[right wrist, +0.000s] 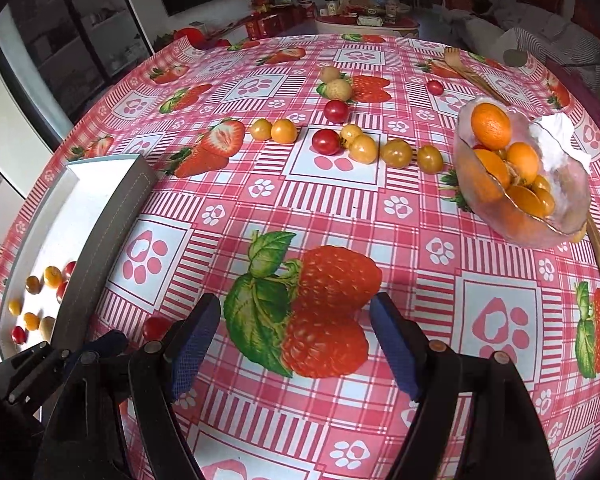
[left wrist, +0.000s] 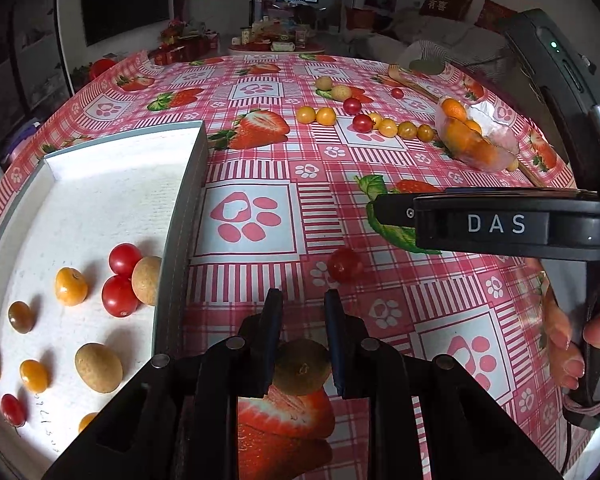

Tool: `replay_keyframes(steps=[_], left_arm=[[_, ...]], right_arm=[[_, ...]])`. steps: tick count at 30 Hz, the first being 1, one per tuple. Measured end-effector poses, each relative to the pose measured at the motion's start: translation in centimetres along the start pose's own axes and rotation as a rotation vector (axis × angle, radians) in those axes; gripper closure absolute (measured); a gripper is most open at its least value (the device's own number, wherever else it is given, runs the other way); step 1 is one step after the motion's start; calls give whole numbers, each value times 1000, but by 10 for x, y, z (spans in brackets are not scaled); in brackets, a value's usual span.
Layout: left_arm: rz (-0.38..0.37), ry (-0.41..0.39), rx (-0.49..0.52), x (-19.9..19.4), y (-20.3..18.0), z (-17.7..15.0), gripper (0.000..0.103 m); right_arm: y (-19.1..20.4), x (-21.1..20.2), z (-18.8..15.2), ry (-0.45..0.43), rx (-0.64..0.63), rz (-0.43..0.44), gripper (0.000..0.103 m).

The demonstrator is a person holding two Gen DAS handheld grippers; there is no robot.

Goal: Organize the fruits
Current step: 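Lower the right tool onto a red cherry tomato and close it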

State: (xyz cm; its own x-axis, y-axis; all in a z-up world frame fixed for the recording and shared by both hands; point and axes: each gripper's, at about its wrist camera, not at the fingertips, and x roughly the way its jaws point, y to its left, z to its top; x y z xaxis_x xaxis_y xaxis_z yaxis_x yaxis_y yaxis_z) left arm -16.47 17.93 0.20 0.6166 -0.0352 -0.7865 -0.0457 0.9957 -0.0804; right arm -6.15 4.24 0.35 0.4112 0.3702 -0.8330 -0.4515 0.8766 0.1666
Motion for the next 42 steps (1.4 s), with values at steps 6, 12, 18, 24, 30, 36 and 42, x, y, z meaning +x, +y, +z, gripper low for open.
replay_keyframes(steps=[6,12,18,24,30,36,42], left_arm=[[-4,-4,-15,-2,1,-3,79],[-11,-8,-51,-15,0,-20,79],[9,-16,-51,-32,-7,-44,79],[11,-18,-76,-44,-5,-61,79],[6,-33,-88,-47,-4,-66,79],[-47,-31,-149,-51,5,-69,79],[-49,-57,-142,-56,3,-78,79]], right_arm=[[15,-10,-5,-4,-37,90,23],[21,-24,-25,-9,-57,147,23],[22,-31,-42,1,-55,169,23],[40,-24,-53,6,-103,139,29],[68,-20,-64,-46,-228,-25,66],[54,-27,-63,-27,-138,33,83],[39,-39,-78,-16,-83,60,83]])
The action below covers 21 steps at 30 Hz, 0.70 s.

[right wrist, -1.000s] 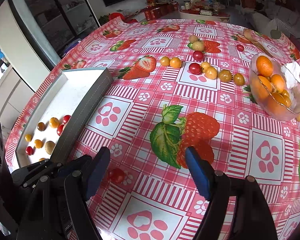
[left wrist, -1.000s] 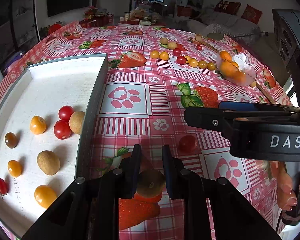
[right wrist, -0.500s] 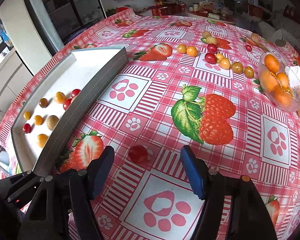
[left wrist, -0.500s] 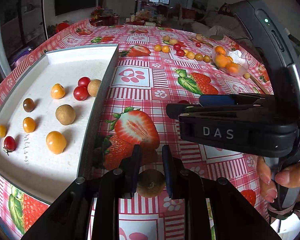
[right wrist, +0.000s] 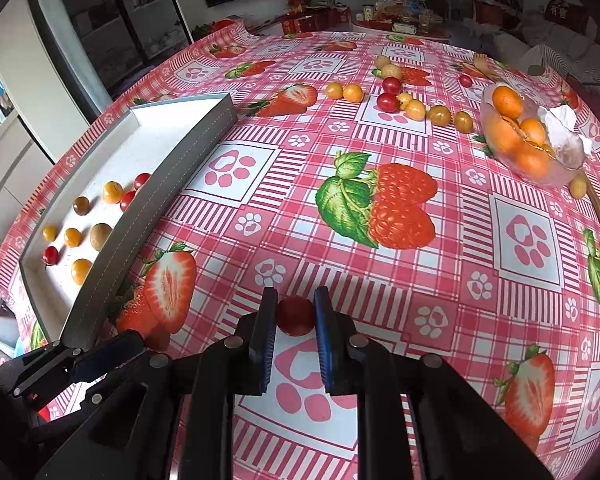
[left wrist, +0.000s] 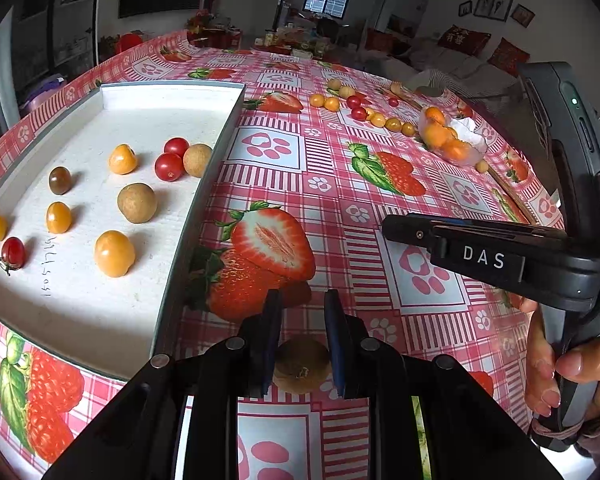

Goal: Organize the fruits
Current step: 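Carry the tan fruit and red tomato into the white tray and open both tools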

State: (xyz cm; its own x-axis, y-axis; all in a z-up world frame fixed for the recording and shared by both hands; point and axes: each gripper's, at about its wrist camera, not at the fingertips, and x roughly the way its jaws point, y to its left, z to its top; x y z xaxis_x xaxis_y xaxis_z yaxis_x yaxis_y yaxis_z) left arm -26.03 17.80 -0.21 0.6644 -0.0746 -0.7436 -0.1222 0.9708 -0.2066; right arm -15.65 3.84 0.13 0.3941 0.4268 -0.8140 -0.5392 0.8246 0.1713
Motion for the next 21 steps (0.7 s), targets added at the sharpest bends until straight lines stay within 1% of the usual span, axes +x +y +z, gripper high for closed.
replay_keyframes(steps=[7,10,13,14,16,17,19,21], left_arm=[[36,-29,53,-2,-7,-6,78],[34,-34,44,-5,-5,-9,78],[17,-29,10,-9,0,-10,79],[8,-29,1,-11,0,-10,81],[-9,-35,-5,-16,0,-8,94],[-18,-37,-1,-18,-2,-6,97],[-24,-48,14,-21,-5,-4,97],[-18,-41,24,-19,-6,-4,97]], right_arm=[[-2,-2,-6,-5,-4,-16,83],[-1,-3,-7,-7,-3,-24,83],[-2,-6,-7,-4,16,-2,83],[-2,-9,-8,-7,20,2,83],[-2,-14,-7,-15,25,9,83],[-2,-16,-6,-18,28,13,83],[-2,-20,-4,-25,33,18,83],[-2,-21,-2,-30,32,15,83]])
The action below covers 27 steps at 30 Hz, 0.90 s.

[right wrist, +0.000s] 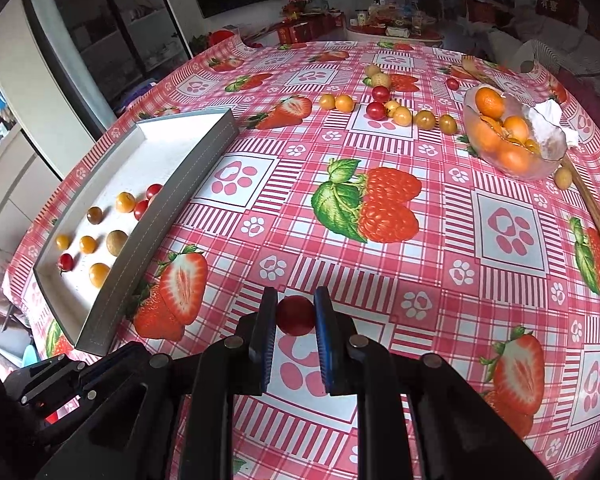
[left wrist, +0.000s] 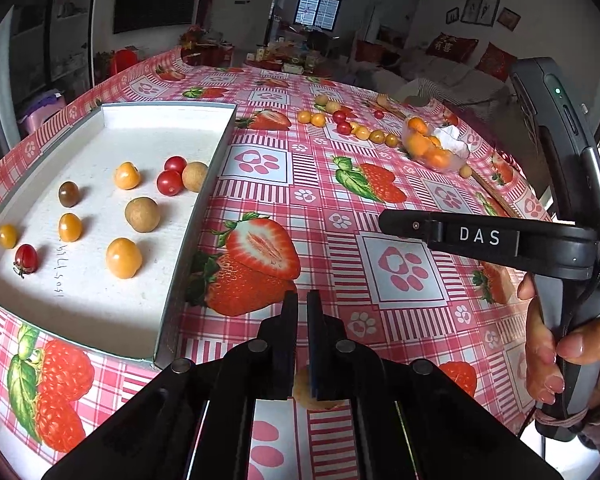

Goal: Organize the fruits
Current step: 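Carry the tan fruit and red tomato into the white tray and open both tools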

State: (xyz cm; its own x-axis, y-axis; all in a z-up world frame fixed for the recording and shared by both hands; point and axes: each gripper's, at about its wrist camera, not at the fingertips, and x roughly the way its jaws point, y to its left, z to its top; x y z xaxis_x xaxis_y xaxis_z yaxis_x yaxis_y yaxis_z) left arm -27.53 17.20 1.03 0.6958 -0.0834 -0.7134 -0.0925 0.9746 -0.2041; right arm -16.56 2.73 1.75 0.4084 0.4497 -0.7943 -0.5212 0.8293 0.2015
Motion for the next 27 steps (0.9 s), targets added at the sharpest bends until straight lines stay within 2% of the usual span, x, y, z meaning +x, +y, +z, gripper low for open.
replay_keyframes(steps=[5,7,8,9,10,17,19,21,23,24,25,27], left_arm=[[-5,-8,10,-5,1,-8,95],[9,-14,39,-9,-2,-10,54],[27,-36,45,-13,-3,-12,16],[31,-79,50,-20,-4,-14,14],[26,-96,65,-24,-6,-14,14],[50,-25,123,-8,-21,-13,14],[62,1,119,0,-22,-12,28],[73,68,107,11,-21,-14,54],[98,56,124,9,-22,-18,60],[113,48,139,8,-23,-20,68],[116,44,143,6,-23,-22,71],[98,35,131,2,-21,-26,73]], right_arm=[[-1,-3,-2,3,3,5,83],[-2,-4,-4,5,3,7,83],[-2,-5,-5,6,4,10,83],[-3,-5,-5,6,6,12,83],[-3,-6,-6,6,8,14,83],[-7,-9,-11,7,23,20,83],[-8,-10,-13,9,30,20,83],[-11,-11,-14,10,40,22,83],[-13,-14,-15,8,50,25,83],[-14,-16,-16,6,53,25,83],[-15,-17,-17,4,55,25,83],[-15,-19,-18,2,58,26,83]])
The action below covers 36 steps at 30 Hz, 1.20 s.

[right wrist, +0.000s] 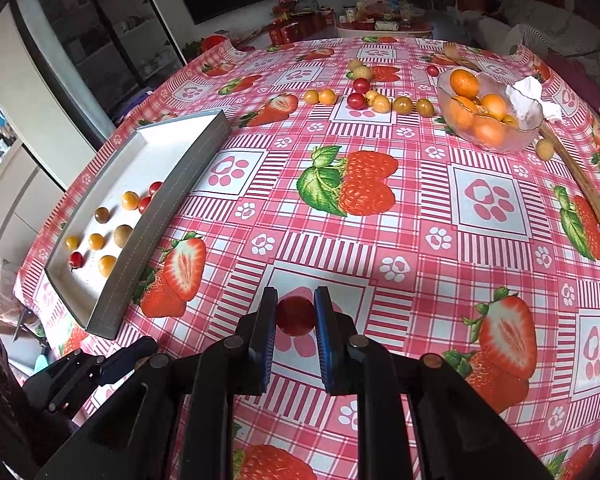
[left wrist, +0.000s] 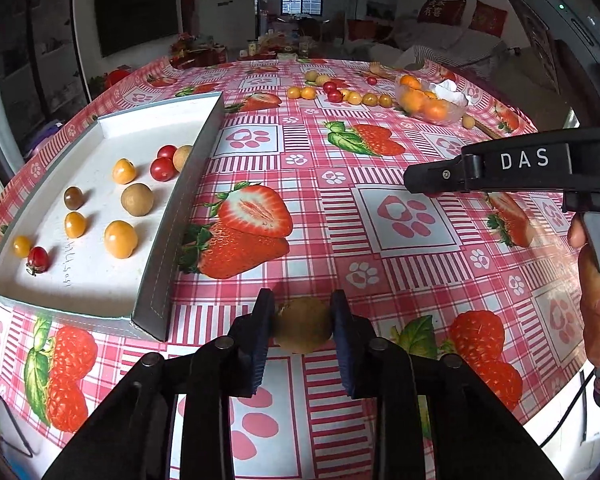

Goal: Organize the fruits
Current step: 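Carry the tan fruit and red tomato into the white tray and open both tools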

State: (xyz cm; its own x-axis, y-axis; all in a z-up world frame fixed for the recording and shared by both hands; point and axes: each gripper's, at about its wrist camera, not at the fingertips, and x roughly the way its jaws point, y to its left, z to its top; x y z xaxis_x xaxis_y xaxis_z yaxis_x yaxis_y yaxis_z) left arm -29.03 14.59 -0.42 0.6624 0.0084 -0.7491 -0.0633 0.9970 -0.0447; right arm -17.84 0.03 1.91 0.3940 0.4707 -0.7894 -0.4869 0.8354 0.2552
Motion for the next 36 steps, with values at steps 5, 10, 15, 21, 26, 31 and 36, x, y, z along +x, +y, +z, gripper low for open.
replay_keyframes(steps=[5,10,15,21,26,31,36], left_arm=[[-76,13,-68,-7,9,3,73],[-110,-17,-86,-27,17,20,73],[-87,-60,-83,-48,48,48,73],[-2,-95,-75,-64,99,88,73],[74,-102,-57,-63,139,127,73],[101,-33,-100,-27,176,158,73],[151,61,-101,30,195,162,73]], right_arm=[[1,-2,2,2,18,17,83],[13,-8,11,-9,-9,24,83],[33,-15,29,-23,-51,43,83],[66,-17,62,-34,-111,78,83],[96,-9,100,-28,-158,113,83],[125,19,136,17,-182,140,83],[143,71,151,103,-192,135,83]])
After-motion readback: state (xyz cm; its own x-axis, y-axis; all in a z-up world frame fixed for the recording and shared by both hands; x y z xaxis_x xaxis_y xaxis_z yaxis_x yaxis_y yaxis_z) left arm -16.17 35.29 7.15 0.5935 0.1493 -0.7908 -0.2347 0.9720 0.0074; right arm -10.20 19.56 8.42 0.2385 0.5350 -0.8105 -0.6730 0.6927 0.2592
